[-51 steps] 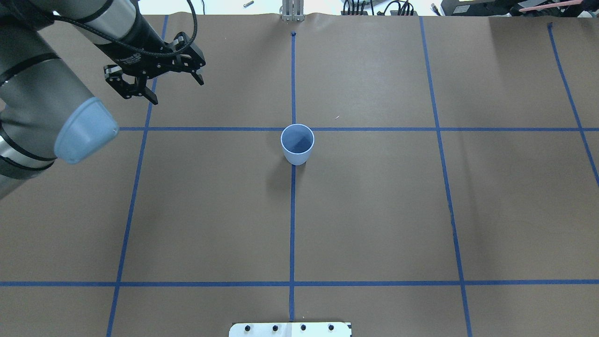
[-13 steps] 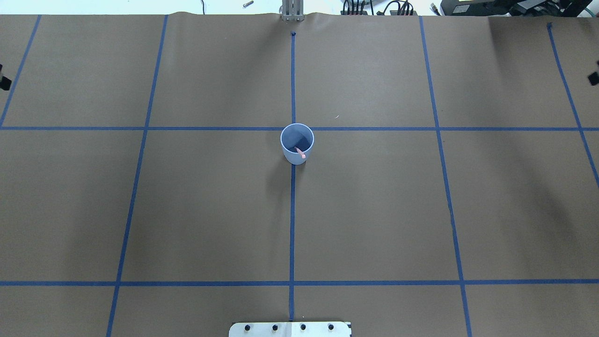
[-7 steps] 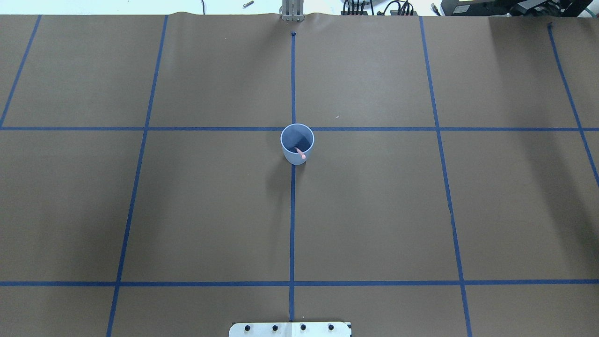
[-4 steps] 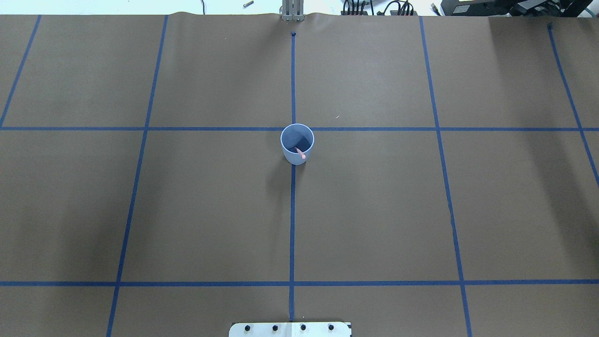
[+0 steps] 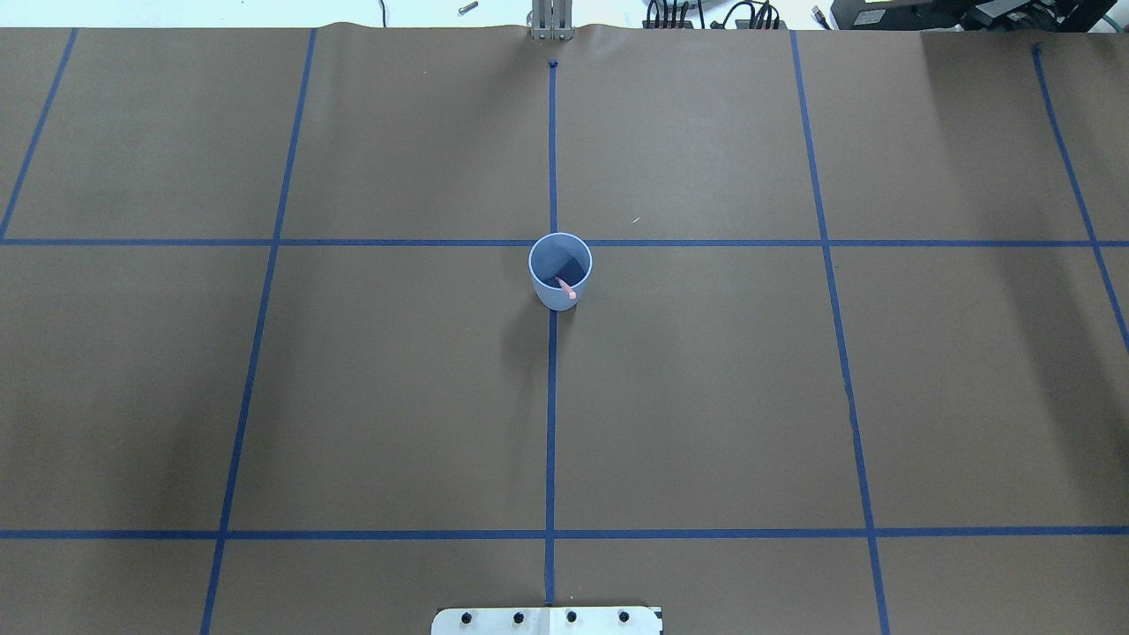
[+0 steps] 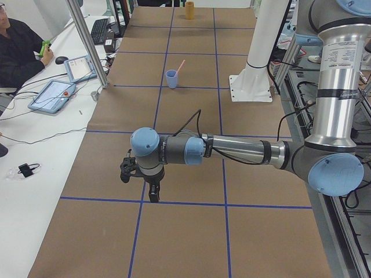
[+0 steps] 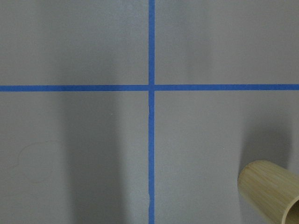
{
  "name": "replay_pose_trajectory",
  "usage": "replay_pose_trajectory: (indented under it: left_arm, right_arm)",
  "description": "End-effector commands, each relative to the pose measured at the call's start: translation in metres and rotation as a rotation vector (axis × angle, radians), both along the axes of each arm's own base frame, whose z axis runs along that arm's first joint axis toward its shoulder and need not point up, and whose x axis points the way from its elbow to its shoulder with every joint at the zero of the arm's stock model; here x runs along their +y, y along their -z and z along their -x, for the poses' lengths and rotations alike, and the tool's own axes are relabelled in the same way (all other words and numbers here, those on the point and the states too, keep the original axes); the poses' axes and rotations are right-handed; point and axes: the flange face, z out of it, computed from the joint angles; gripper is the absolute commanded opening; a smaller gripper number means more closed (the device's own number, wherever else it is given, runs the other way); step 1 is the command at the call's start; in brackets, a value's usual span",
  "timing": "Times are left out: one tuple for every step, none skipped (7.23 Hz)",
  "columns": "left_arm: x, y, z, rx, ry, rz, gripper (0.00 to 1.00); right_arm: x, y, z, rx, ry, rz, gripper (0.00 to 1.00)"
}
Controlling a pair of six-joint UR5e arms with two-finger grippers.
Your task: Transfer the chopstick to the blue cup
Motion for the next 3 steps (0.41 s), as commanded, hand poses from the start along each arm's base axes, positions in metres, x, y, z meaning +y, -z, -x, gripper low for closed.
replay_pose_trajectory:
  left_arm:
    - [0.0004,-0.0055,0.0001,0.0,0.0,0.003,0.99]
    - [0.0006,-0.0061,0.0001,0.0,0.0,-0.003,0.99]
    - [0.0006,-0.0061,0.0001,0.0,0.0,-0.003,0.99]
  right_arm:
    - [0.0007,-0.0006,0.0001,-0.002,0.0,0.003,1.0]
    - [0.0,0.0001,0.0001,-0.002,0.0,0.001,1.0]
    - [0.0,0.0001,0.0001,-0.002,0.0,0.001,1.0]
